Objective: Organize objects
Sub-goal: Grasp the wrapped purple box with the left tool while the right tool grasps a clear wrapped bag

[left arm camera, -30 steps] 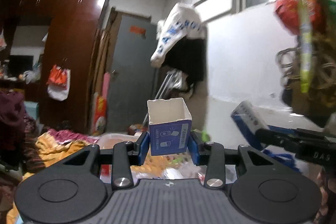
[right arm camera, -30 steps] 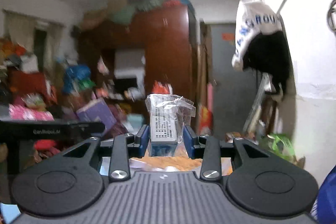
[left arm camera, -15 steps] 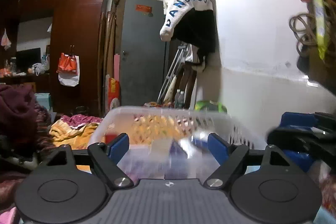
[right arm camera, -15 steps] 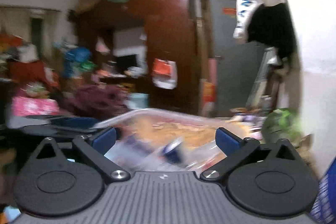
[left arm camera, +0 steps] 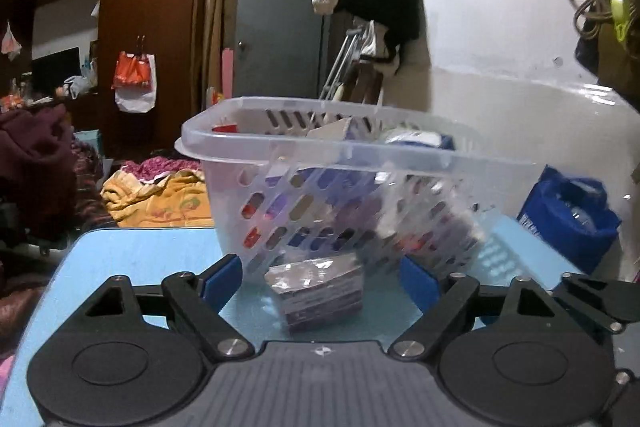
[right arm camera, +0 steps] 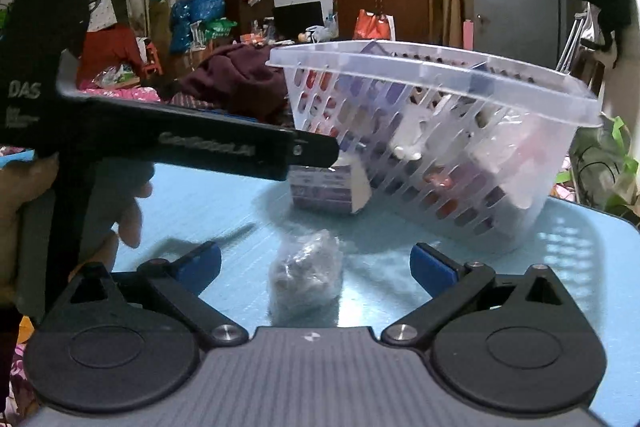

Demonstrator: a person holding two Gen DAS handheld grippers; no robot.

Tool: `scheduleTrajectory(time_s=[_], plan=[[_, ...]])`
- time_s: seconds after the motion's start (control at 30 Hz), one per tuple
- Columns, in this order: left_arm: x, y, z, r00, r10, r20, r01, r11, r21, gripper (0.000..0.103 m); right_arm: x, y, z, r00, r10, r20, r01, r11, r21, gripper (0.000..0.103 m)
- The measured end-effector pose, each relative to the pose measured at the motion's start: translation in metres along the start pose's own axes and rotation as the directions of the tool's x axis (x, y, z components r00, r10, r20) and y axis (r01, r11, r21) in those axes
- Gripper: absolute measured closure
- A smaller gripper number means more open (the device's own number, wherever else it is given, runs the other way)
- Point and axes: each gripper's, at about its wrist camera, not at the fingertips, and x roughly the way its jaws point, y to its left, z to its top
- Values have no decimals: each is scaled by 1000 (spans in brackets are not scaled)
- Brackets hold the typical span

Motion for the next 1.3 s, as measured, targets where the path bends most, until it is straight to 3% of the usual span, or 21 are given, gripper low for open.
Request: scheduleTrajectory(time_s=[0.3, 0.57, 0.7, 0.8, 0.83, 0.87, 1.3], plan=[[22, -18, -8, 997, 23, -71, -21, 999, 26, 15, -2, 3, 1, 1000, 0, -12, 0, 1000, -6, 14], [37, -23, -11, 992, 48, -117, -47, 999, 17, 15, -4, 10, -6, 1000, -5, -25, 5, 1000, -22, 17], [45, -20, -12, 987, 62, -150, -64, 998, -6, 15, -2, 9, -6, 999, 5, -38, -6, 1000, -27, 24], [48, -16, -13, 984, 58, -169, -64, 997, -30, 26, -2, 9, -6, 998, 19, -56, -20, 1000, -23, 32], [50, -15, -13, 983, 50, -178, -58, 998, -37, 35, -1, 9, -6, 998, 23, -61, -24, 999, -23, 35], [50, -14, -13, 982, 41, -183, -49, 998, -43, 35, 0, 10, -6, 998, 24, -64, -25, 999, -24, 36], [13, -14, -19, 999, 20, -42, -21, 1000, -9, 35, -3, 4, -6, 998, 45, -46, -45, 999, 7, 57]])
